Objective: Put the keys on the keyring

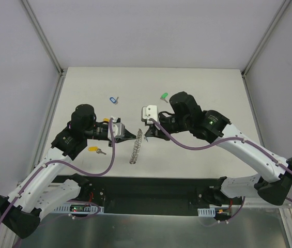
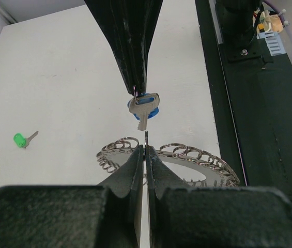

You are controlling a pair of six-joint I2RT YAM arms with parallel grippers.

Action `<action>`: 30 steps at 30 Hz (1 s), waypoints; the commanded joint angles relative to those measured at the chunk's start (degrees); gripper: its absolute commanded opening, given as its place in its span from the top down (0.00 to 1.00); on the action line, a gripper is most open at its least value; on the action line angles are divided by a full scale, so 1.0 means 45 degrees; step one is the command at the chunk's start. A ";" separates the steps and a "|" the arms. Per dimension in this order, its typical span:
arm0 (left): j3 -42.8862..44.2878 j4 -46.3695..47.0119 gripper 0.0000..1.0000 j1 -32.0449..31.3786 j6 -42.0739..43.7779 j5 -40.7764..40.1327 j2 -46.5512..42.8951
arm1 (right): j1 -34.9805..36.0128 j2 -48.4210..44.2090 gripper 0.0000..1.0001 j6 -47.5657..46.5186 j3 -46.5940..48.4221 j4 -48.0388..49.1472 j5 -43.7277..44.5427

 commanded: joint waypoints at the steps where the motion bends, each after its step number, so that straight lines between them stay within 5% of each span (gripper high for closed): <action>1: 0.0606 0.0436 1.00 -0.0037 0.0320 0.0807 -0.0067 | 0.0402 0.0370 0.99 -0.0775 0.0744 -0.0617 0.0166; 30: 0.0880 0.0612 1.00 -0.0037 -0.0579 0.1139 0.0265 | 0.1613 0.0587 0.99 -0.1324 0.0785 -0.0132 0.2668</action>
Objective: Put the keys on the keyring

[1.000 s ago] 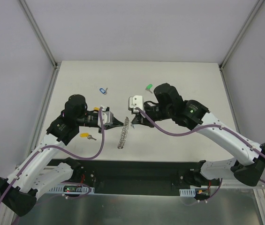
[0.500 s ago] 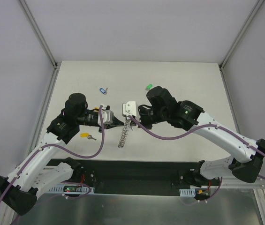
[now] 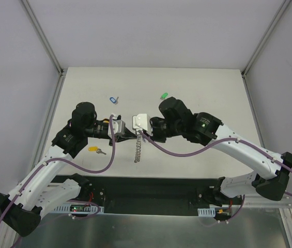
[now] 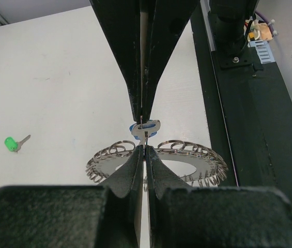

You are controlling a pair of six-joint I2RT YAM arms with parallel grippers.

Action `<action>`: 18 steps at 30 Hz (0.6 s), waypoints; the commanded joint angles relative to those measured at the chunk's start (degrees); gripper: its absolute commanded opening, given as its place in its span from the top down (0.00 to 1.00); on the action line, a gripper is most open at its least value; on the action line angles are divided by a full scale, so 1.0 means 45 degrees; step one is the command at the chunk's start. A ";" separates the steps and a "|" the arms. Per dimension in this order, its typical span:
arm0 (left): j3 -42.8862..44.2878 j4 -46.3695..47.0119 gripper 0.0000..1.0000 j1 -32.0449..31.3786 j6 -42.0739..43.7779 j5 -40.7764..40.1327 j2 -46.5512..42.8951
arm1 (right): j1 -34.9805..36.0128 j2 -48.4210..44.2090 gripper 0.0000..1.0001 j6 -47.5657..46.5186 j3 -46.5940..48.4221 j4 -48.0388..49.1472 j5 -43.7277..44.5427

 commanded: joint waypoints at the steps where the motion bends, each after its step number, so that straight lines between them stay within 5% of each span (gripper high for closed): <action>1: 0.0540 0.0627 1.00 -0.0037 -0.0054 0.0760 -0.0051 | 0.0171 -0.0220 0.99 -0.0095 0.0070 0.0749 0.0376; 18: 0.0462 0.0802 1.00 -0.0037 -0.0172 0.0233 -0.0129 | 0.0288 -0.0299 0.99 0.0003 0.0069 0.0652 0.0668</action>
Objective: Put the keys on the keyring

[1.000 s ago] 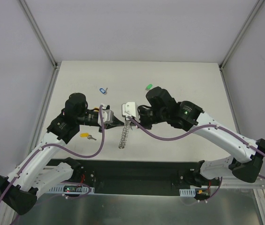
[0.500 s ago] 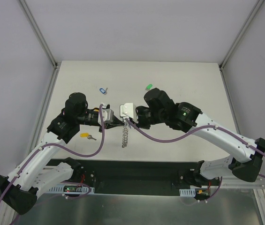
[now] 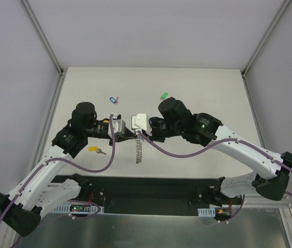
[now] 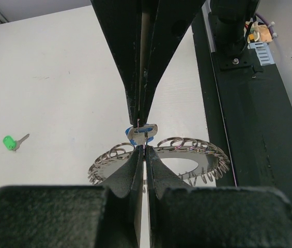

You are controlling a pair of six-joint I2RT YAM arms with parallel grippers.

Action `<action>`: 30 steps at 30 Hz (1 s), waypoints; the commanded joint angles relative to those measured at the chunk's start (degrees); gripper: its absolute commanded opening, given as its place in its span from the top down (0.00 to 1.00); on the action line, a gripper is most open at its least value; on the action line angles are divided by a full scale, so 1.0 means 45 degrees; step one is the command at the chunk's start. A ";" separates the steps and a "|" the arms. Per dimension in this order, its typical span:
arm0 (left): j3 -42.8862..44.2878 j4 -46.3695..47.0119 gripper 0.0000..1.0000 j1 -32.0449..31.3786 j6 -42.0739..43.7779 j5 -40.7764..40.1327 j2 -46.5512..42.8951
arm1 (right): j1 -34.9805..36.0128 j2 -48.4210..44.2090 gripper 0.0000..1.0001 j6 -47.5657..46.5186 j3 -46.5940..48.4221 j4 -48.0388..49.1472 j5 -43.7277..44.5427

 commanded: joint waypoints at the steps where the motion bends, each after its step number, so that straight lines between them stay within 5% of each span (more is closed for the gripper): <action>1: 0.0442 0.0739 1.00 -0.0037 -0.0006 0.0266 -0.0148 | 0.0099 -0.0299 0.99 0.0037 0.0074 0.0244 0.0368; 30: 0.0208 0.1032 1.00 -0.0037 -0.0319 -0.0183 -0.0266 | 0.0098 -0.0513 0.99 0.0291 -0.0004 0.0303 0.0135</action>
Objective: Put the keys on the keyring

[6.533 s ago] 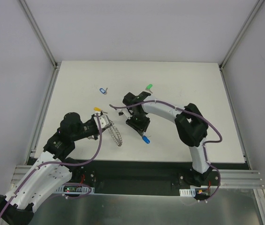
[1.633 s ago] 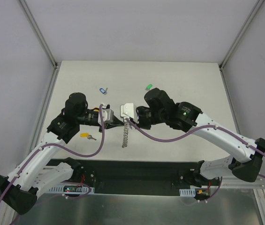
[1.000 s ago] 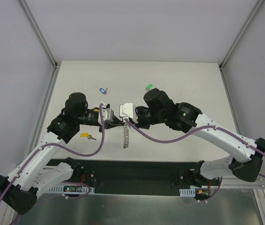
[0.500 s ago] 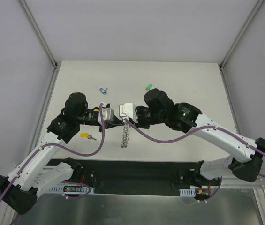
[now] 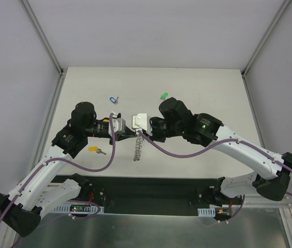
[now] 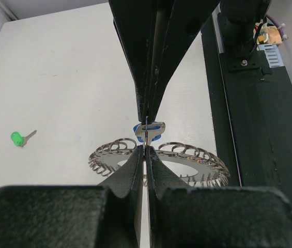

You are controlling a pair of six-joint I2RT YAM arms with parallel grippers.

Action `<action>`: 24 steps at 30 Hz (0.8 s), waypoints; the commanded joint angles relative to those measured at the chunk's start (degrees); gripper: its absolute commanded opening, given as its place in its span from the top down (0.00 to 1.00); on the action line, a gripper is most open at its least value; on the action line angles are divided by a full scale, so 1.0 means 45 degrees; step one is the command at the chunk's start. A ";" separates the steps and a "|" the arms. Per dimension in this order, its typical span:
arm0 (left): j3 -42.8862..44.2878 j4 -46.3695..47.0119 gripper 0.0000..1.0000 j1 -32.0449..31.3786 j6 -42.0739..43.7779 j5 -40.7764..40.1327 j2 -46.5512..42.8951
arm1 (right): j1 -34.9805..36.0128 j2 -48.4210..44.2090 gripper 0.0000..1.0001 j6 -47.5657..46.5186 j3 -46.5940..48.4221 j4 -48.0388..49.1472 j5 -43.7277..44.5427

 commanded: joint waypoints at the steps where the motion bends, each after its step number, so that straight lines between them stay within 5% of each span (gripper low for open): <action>1: 0.0227 0.0814 1.00 -0.0037 -0.0134 0.0264 -0.0261 | 0.0055 -0.0426 0.99 0.0160 0.0016 0.0322 -0.0114; 24: 0.0208 0.0911 1.00 -0.0056 -0.0037 0.0947 -0.0300 | 0.0055 -0.0289 0.99 0.0589 -0.0102 0.0791 -0.0017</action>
